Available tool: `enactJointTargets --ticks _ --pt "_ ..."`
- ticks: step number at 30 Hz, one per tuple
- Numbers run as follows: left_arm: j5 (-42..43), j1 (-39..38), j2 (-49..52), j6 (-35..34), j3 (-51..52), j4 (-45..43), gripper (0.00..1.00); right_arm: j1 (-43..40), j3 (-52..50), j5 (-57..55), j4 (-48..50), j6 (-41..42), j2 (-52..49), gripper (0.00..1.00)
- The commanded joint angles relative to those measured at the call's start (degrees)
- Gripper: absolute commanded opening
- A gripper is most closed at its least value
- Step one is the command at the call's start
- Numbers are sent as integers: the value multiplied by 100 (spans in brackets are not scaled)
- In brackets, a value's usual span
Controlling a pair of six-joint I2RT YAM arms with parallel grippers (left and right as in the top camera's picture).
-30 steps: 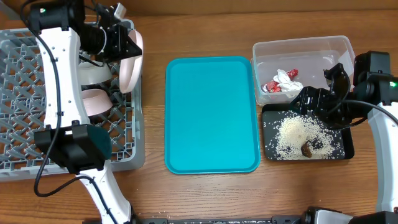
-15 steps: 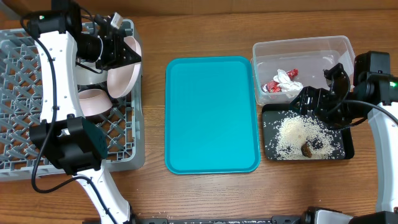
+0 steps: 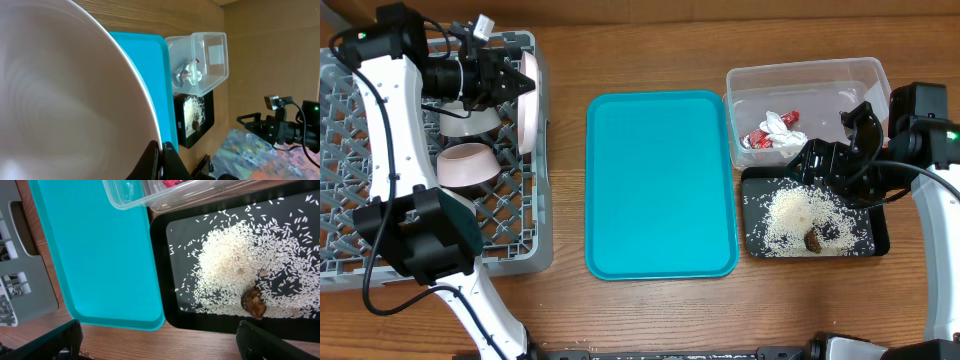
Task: Sort waste into correct bins and load items into the dishwasher
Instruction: 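Carry the white plate left and stand it upright in the rack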
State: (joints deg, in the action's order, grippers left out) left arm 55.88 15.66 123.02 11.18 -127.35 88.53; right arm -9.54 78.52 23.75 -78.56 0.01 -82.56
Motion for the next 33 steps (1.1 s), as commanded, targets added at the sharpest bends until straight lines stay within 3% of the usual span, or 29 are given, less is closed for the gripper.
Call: enactJointTargets --ticks 1,2,3,5,6,9,20,26,33 --pt "-472 9 -111 166 9 55 4 20 57 28 17 -7 48 100" --pt "-710 9 -111 166 9 101 4 20 57 28 17 -7 48 100" --pt "-905 9 -111 166 9 131 12 20 57 28 20 -7 48 100" --pt "-1266 11 -111 98 9 199 56 20 57 28 22 -7 48 100" --pt "-1427 20 -111 7 7 238 72 20 57 28 22 -7 48 100" --pt "-1912 59 -114 -326 7 310 100 20 57 28 20 -7 48 100" --pt "-4693 76 -955 -1528 13 831 100 20 57 28 28 -7 48 100" --pt "-4972 79 -1910 -1762 501 831 100 20 57 28 37 -7 48 100" --pt "-5495 79 -3244 -1937 2273 557 100 20 57 28 39 -7 48 100"
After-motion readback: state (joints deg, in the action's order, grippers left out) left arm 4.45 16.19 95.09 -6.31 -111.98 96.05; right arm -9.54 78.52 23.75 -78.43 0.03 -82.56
